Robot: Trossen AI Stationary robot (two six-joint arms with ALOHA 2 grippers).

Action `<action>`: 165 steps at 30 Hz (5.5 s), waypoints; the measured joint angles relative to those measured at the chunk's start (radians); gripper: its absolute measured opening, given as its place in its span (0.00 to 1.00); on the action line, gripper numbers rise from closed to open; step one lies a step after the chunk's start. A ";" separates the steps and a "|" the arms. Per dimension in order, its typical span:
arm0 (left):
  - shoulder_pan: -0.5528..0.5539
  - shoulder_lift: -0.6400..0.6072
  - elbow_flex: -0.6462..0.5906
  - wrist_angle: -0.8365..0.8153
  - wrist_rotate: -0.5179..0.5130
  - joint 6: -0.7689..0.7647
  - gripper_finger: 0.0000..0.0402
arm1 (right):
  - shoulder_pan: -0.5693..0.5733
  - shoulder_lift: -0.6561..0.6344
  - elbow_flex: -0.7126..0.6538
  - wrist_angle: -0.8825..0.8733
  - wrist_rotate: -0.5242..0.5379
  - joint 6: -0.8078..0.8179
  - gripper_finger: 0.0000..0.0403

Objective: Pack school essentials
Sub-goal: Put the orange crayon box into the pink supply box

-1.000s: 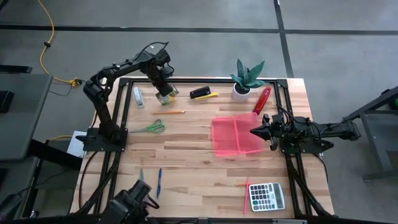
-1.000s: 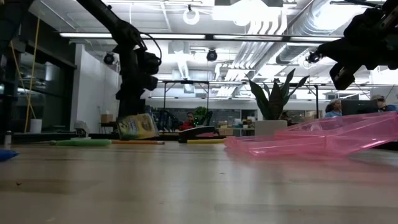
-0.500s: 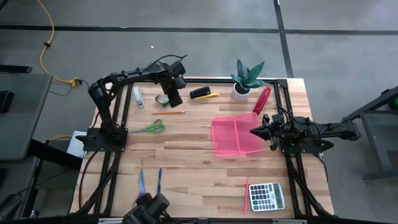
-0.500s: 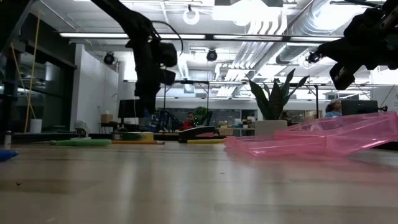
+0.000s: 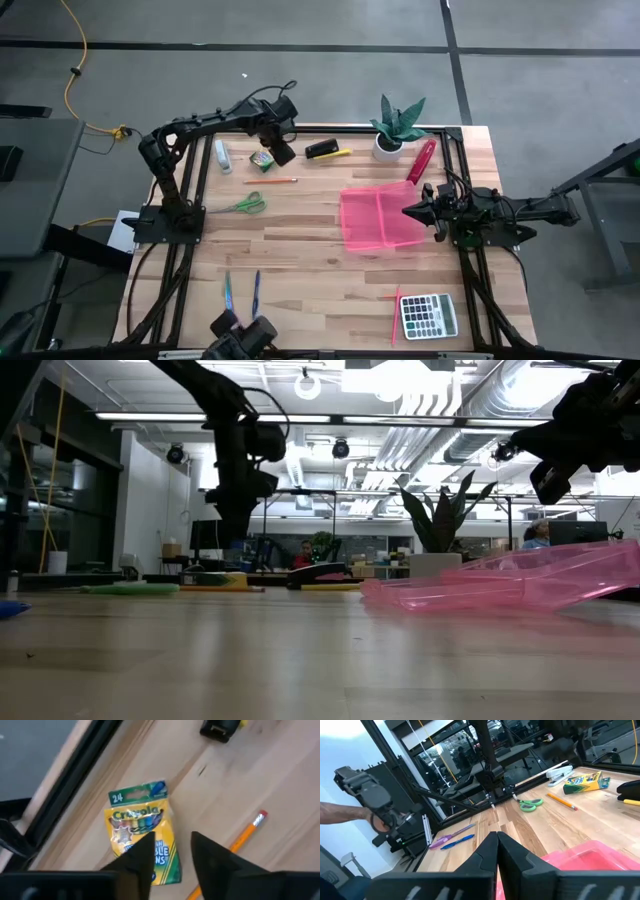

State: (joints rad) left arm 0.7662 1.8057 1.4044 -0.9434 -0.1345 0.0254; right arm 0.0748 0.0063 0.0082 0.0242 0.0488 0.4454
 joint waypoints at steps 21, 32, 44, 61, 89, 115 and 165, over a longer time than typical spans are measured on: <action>-0.079 0.037 -0.194 0.200 -0.154 -0.208 0.53 | 0.000 0.000 0.000 0.000 0.000 0.000 0.00; -0.081 0.124 -0.192 0.211 -0.216 -0.204 0.41 | 0.000 0.000 0.000 0.000 0.000 0.000 0.00; -0.079 0.107 -0.175 0.199 -0.223 -0.073 0.03 | 0.000 0.000 0.000 0.000 0.000 0.000 0.00; -0.162 -0.477 -0.366 0.517 0.084 -0.164 0.00 | 0.000 0.000 0.000 0.000 0.000 0.000 0.00; -0.765 -0.756 -0.783 1.280 -0.045 -0.441 0.00 | -0.002 0.000 0.000 0.016 0.074 -0.023 0.00; -0.557 -0.473 -0.543 1.614 0.684 -0.594 0.00 | -0.002 0.668 0.239 0.694 0.099 -0.019 0.00; -0.538 -0.500 -0.531 1.702 0.744 -0.729 0.00 | -0.089 1.443 1.002 0.739 -0.567 0.157 0.51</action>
State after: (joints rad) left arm 0.2285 1.3056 0.8738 0.7584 0.6092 -0.7040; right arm -0.0139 1.4493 1.0103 0.7635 -0.5179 0.6024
